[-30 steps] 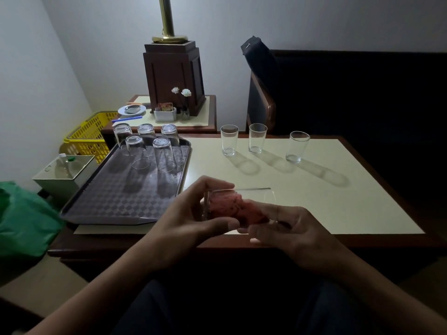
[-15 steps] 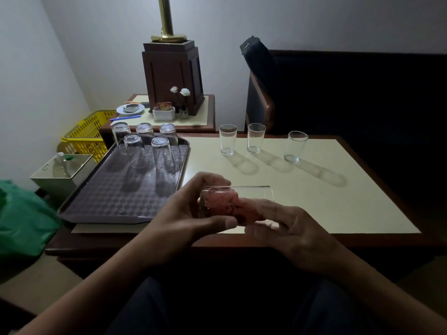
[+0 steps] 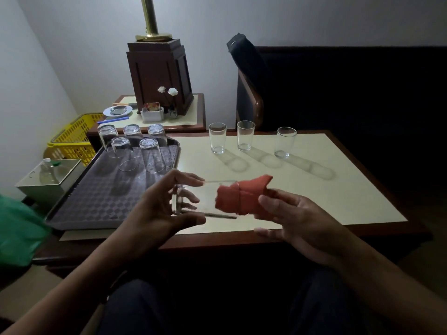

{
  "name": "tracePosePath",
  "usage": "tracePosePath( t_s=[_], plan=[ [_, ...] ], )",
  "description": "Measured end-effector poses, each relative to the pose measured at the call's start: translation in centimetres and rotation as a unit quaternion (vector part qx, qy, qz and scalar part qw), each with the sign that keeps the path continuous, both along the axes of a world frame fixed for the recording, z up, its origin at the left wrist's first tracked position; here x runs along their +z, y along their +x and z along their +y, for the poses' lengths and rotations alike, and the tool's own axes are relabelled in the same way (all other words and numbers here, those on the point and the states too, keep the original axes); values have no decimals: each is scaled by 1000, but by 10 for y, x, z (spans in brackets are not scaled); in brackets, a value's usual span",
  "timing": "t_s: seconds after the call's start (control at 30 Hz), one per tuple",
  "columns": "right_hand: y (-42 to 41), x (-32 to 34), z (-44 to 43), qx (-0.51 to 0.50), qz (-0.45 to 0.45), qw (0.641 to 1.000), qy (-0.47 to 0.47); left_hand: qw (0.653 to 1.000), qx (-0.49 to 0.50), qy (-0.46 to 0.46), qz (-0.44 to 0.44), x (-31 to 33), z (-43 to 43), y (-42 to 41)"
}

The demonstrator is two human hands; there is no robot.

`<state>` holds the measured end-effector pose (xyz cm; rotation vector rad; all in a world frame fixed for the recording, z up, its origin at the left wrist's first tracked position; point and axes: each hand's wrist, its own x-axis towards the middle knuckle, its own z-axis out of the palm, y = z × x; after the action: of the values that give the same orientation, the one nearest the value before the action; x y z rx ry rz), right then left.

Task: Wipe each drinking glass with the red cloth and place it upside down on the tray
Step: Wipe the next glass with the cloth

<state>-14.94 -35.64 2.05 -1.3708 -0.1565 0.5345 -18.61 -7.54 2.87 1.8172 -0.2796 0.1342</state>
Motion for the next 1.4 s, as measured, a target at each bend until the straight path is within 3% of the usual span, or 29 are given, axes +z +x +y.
tracePosePath(
  t_s=[0.1,0.2,0.3,0.4,0.5,0.6,0.7,0.73,0.77,0.8,0.83,0.9,0.93,0.97,1.03,1.1,1.17,1.27,1.33,1.4],
  plan=[
    [9,1,-9,-98,-11,993,71,997,48,-27,55,-1,4,1],
    [2,4,-2,-167,-168,971,10,964,-9,-186,190,-2,-4,1],
    [-16,1,10,-63,-308,945,-92,925,-41,-258,276,-4,-20,1],
    [-22,6,2,54,-336,932,-125,893,-42,-286,344,-3,-20,1],
    [-18,9,-7,79,-365,914,-160,886,-77,-252,382,0,-10,2],
    [-17,7,-5,-6,-492,849,-192,881,-131,-196,411,-1,-12,-1],
    [-15,2,3,-12,-644,738,-202,897,-180,-135,380,-1,-19,-5],
    [-14,0,4,-7,-664,721,-198,908,-182,-128,355,1,-21,-7],
    [-13,-2,6,-12,-650,736,-191,921,-176,-120,327,4,-21,-8],
    [-12,-4,7,-25,-600,779,-180,937,-165,-102,289,6,-21,-9],
    [-11,-6,7,-38,-513,843,-158,956,-159,-70,238,9,-20,-10],
    [-13,-5,13,-8,-233,970,-67,980,-151,-4,129,12,-20,-12],
    [-14,-7,16,22,-87,996,-22,986,-144,34,78,12,-20,-13],
    [-17,-8,18,50,29,998,2,988,-135,70,35,12,-20,-15],
    [-22,-10,22,70,128,989,17,990,-116,83,6,9,-21,-16],
    [-20,-12,25,23,73,997,29,994,-92,36,55,7,-22,-17],
    [-18,-13,22,-40,-93,995,-16,987,-83,10,136,6,-27,-15],
    [-20,-15,17,-66,-287,951,-91,936,-106,-58,329,6,-36,-11],
    [-21,-17,17,-76,-265,955,-106,932,-111,-78,336,6,-38,-11],
    [-20,-20,23,-69,-127,987,-66,969,-97,-43,223,3,-36,-14]
  ],
)
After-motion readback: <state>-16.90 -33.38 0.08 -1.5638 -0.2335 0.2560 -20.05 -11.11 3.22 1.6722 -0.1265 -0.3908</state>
